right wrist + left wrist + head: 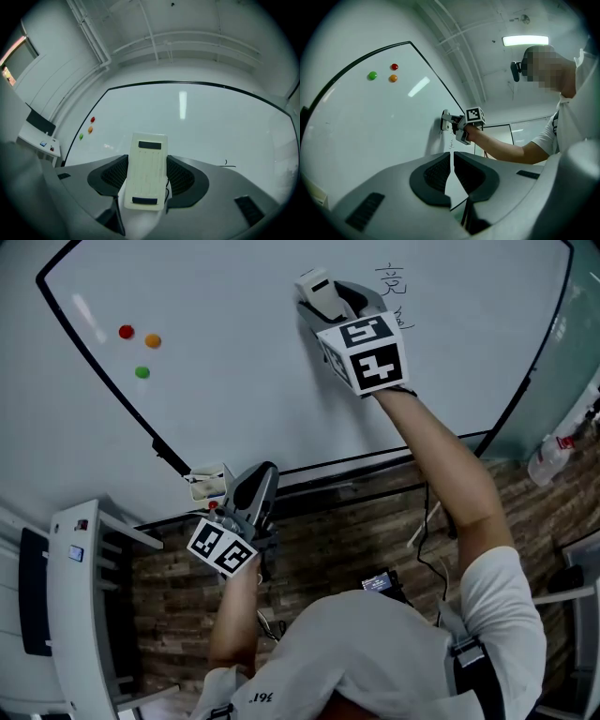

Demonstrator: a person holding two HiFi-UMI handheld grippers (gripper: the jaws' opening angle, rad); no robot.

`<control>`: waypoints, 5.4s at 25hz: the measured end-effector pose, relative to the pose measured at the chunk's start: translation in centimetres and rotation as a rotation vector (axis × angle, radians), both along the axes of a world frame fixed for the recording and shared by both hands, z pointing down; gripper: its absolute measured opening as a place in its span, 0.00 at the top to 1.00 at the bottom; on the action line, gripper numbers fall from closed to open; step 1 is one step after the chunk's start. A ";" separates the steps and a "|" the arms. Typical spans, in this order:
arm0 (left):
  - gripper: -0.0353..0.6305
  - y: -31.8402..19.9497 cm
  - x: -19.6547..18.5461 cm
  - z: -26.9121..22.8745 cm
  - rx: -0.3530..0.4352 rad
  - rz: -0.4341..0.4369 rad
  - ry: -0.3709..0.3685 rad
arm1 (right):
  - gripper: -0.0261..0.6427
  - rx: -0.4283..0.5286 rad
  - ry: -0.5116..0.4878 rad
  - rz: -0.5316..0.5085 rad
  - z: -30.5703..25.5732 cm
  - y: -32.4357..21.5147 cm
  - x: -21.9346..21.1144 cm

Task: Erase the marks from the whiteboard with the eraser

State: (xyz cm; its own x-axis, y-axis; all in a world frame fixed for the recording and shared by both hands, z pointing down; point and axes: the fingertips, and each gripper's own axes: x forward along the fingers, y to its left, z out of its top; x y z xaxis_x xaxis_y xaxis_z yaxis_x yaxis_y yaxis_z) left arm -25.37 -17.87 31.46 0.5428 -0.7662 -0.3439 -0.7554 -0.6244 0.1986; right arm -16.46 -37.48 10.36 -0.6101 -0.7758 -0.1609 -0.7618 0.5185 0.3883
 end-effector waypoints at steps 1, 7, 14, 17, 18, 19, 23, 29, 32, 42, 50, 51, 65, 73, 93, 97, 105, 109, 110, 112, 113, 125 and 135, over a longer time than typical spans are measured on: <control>0.92 0.0 0.0 0.0 0.001 -0.001 -0.001 | 0.56 0.006 0.002 0.010 -0.3 -0.1 -0.5; 0.92 -0.1 -0.1 0.4 -0.012 -0.004 0.008 | 0.56 0.057 0.060 0.087 -1.4 -1.1 -3.3; 0.92 -0.2 0.5 1.5 -0.040 0.003 0.027 | 0.56 0.142 0.098 0.215 -1.4 -1.6 -4.0; 0.92 -0.2 0.9 1.6 -0.047 0.006 0.030 | 0.56 0.136 0.098 0.259 -1.5 -1.7 -4.0; 0.92 -0.1 1.0 1.6 -0.047 0.008 0.029 | 0.56 0.132 0.101 0.268 -1.5 -1.7 -3.9; 0.92 -0.1 1.2 1.5 -0.047 0.010 0.027 | 0.56 0.126 0.102 0.275 -1.5 -1.7 -3.9; 0.92 -0.4 2.1 1.3 -0.045 0.022 0.020 | 0.56 0.105 0.096 0.297 -1.6 -2.1 -3.0; 0.92 -1.0 3.6 1.1 -0.045 0.036 0.015 | 0.56 0.084 0.079 0.311 -1.7 -3.1 -0.3; 0.92 -1.4 4.5 1.0 -0.046 0.044 0.012 | 0.56 0.082 0.082 0.307 -1.8 -3.4 1.0; 0.92 -3.5 8.7 0.8 -0.059 0.078 0.001 | 0.56 0.066 0.052 0.362 -2.2 -5.6 8.6; 0.92 -4.8 12.3 1.2 -0.075 0.118 -0.014 | 0.56 0.064 0.046 0.384 -2.2 -6.8 13.6; 0.92 -5.0 12.6 1.2 -0.076 0.120 -0.016 | 0.56 0.062 0.044 0.392 -2.1 -7.0 14.4; 0.92 -6.4 15.9 1.7 -0.099 0.146 -0.033 | 0.56 0.040 0.044 0.486 -1.0 -9.7 23.7; 0.92 -6.3 15.6 1.4 -0.096 0.135 -0.031 | 0.56 0.012 0.025 0.557 -0.5 -10.4 27.9; 0.92 -4.0 7.2 0.9 -0.079 0.001 0.007 | 0.56 0.018 0.071 0.297 3.0 -3.6 11.5; 0.92 -3.2 5.0 1.3 -0.088 -0.022 0.008 | 0.56 0.014 0.087 0.240 3.8 -2.4 6.7; 0.92 -1.3 -0.1 2.0 -0.097 -0.078 0.012 | 0.56 0.005 0.103 0.158 5.2 -0.5 -1.7; 0.92 -0.5 -2.5 2.4 -0.102 -0.105 0.018 | 0.56 0.000 0.099 0.137 5.7 0.3 -4.9; 0.92 -0.3 -3.0 2.5 -0.102 -0.110 0.020 | 0.56 -0.001 0.100 0.132 5.8 0.5 -5.7; 0.92 0.0 -3.8 2.6 -0.104 -0.117 0.022 | 0.56 -0.002 0.103 0.126 6.0 0.8 -7.0; 0.92 0.2 -4.1 2.7 -0.105 -0.119 0.023 | 0.56 -0.002 0.105 0.126 6.1 0.9 -7.6; 0.92 0.9 -4.7 3.1 -0.109 -0.115 0.032 | 0.56 -0.016 0.129 0.230 7.4 -0.7 -8.9; 0.92 0.4 -3.3 3.0 -0.115 -0.098 0.029 | 0.56 -0.044 0.128 0.239 7.4 -1.2 -7.9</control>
